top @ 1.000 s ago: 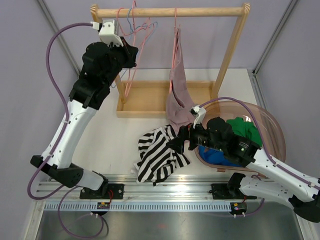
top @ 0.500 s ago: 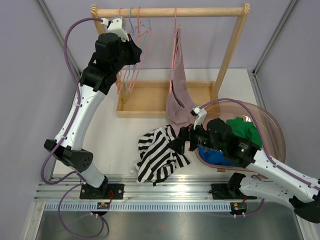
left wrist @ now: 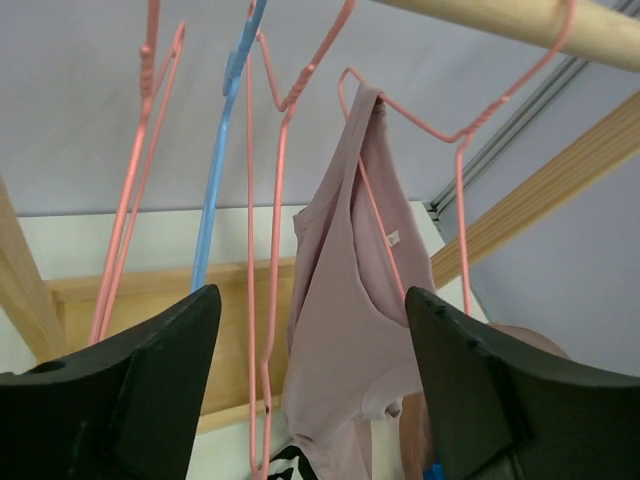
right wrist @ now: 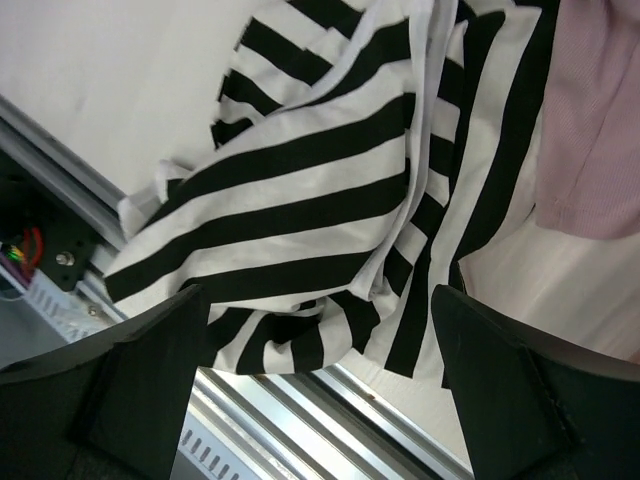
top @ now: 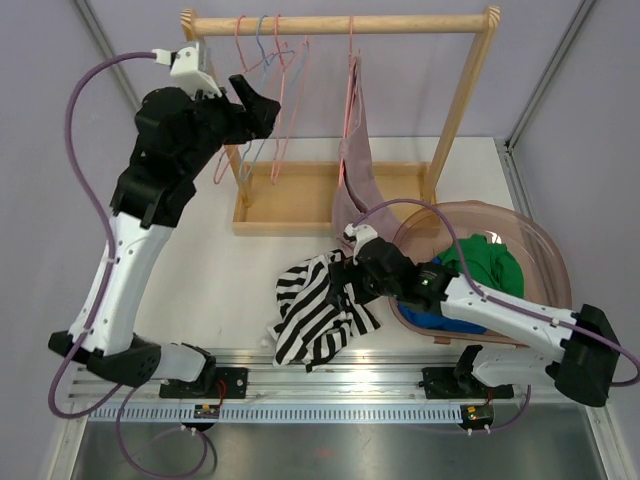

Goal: Remove the tank top from the hanger

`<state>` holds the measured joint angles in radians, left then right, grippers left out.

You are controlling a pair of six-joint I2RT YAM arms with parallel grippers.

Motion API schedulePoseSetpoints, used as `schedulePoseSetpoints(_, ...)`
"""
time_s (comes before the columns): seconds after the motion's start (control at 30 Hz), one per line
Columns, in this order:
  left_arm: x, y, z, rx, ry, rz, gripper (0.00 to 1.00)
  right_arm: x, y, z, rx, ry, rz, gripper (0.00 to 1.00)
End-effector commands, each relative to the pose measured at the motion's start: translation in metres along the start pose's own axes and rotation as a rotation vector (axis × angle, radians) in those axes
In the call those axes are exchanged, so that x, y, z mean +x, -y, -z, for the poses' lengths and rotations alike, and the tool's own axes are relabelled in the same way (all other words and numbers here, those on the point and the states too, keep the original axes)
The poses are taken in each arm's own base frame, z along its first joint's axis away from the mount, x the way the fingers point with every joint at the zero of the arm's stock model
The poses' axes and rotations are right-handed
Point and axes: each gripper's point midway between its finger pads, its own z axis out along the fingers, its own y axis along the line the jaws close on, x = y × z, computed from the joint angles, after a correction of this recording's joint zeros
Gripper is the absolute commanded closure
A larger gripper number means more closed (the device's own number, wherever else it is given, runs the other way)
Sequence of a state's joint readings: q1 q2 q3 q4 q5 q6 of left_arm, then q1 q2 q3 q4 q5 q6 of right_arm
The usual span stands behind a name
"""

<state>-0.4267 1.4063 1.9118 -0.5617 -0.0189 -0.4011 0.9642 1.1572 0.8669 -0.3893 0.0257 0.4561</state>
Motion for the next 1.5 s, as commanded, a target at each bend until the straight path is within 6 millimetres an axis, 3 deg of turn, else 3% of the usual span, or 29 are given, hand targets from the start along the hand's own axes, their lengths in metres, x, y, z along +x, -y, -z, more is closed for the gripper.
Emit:
schedulePoseSetpoints(0.0,-0.027,0.017,0.041,0.081,0.092,0.004,0.17,-0.01,-0.001,-0.014,0.069,0.031,0.039,0.0)
schedulePoseSetpoints(0.03,-0.028,0.017,0.057,0.086,0.106,0.005,0.03,-0.004,0.002,-0.025,0.099,0.001,0.046,0.01)
schedulePoseSetpoints(0.07,-0.025,0.015,0.064,0.08,0.104,0.007,0.01,-0.001,0.002,-0.03,0.107,-0.013,0.051,0.01)
schedulePoseSetpoints(0.13,-0.028,0.014,0.088,0.077,0.123,0.014,0.01,0.007,0.003,-0.046,0.125,-0.049,0.065,0.01)
schedulePoseSetpoints(0.23,-0.017,0.004,0.105,0.047,0.123,0.022,0.01,0.024,0.005,-0.068,0.154,-0.11,0.077,0.0)
schedulePoseSetpoints(0.27,-0.013,-0.001,0.119,0.035,0.136,0.026,0.01,0.027,0.007,-0.074,0.169,-0.125,0.077,0.0)
schedulePoseSetpoints(0.3,-0.011,-0.004,0.125,0.024,0.141,0.027,0.01,0.042,0.014,-0.084,0.204,-0.175,0.087,0.0)
schedulePoseSetpoints(0.37,-0.004,-0.015,0.142,-0.014,0.154,0.027,0.01,0.049,0.018,-0.095,0.246,-0.2,0.079,0.01)
schedulePoseSetpoints(0.4,-0.003,-0.018,0.148,-0.024,0.159,0.024,0.01,0.063,0.024,-0.104,0.277,-0.242,0.088,0.01)
schedulePoseSetpoints(0.5,0.005,-0.026,0.164,-0.055,0.148,0.012,0.01,0.082,0.031,-0.119,0.321,-0.299,0.103,0.01)
schedulePoseSetpoints(0.57,0.012,-0.031,0.169,-0.072,0.125,0.001,0.01,0.091,0.026,-0.125,0.313,-0.324,0.122,0.13)
schedulePoseSetpoints(0.6,0.013,-0.032,0.175,-0.075,0.127,-0.008,0.01,0.095,0.024,-0.128,0.3,-0.338,0.128,0.29)
schedulePoseSetpoints(0.63,0.019,-0.036,0.177,-0.088,0.112,-0.013,0.01,0.098,0.021,-0.131,0.272,-0.345,0.136,0.65)
schedulePoseSetpoints(0.7,0.026,-0.044,0.184,-0.116,0.104,-0.028,0.01,0.091,0.008,-0.129,0.212,-0.326,0.131,0.92)
schedulePoseSetpoints(0.73,0.028,-0.047,0.186,-0.124,0.102,-0.033,0.01,0.087,0.006,-0.126,0.202,-0.316,0.127,1.0)
schedulePoseSetpoints(0.87,0.046,-0.06,0.193,-0.156,0.081,-0.069,0.01,0.047,-0.015,-0.095,0.139,-0.214,0.124,1.0)
schedulePoseSetpoints(1.0,0.061,-0.079,0.199,-0.232,0.075,-0.073,0.01,0.001,-0.026,-0.041,0.125,-0.09,0.124,1.0)
schedulePoseSetpoints(1.13,0.071,-0.097,0.207,-0.314,0.073,-0.065,0.01,-0.023,0.002,0.006,0.275,-0.008,0.125,1.0)
schedulePoseSetpoints(1.17,0.075,-0.103,0.208,-0.334,0.069,-0.079,0.01,-0.025,0.007,0.024,0.289,0.003,0.115,1.0)
schedulePoseSetpoints(1.27,0.081,-0.114,0.214,-0.376,0.07,-0.115,0.01,-0.035,0.018,0.055,0.336,0.056,0.092,1.0)
schedulePoseSetpoints(1.47,0.112,-0.139,0.211,-0.449,0.038,-0.162,0.01,-0.065,0.055,0.15,0.465,0.266,-0.012,1.0)
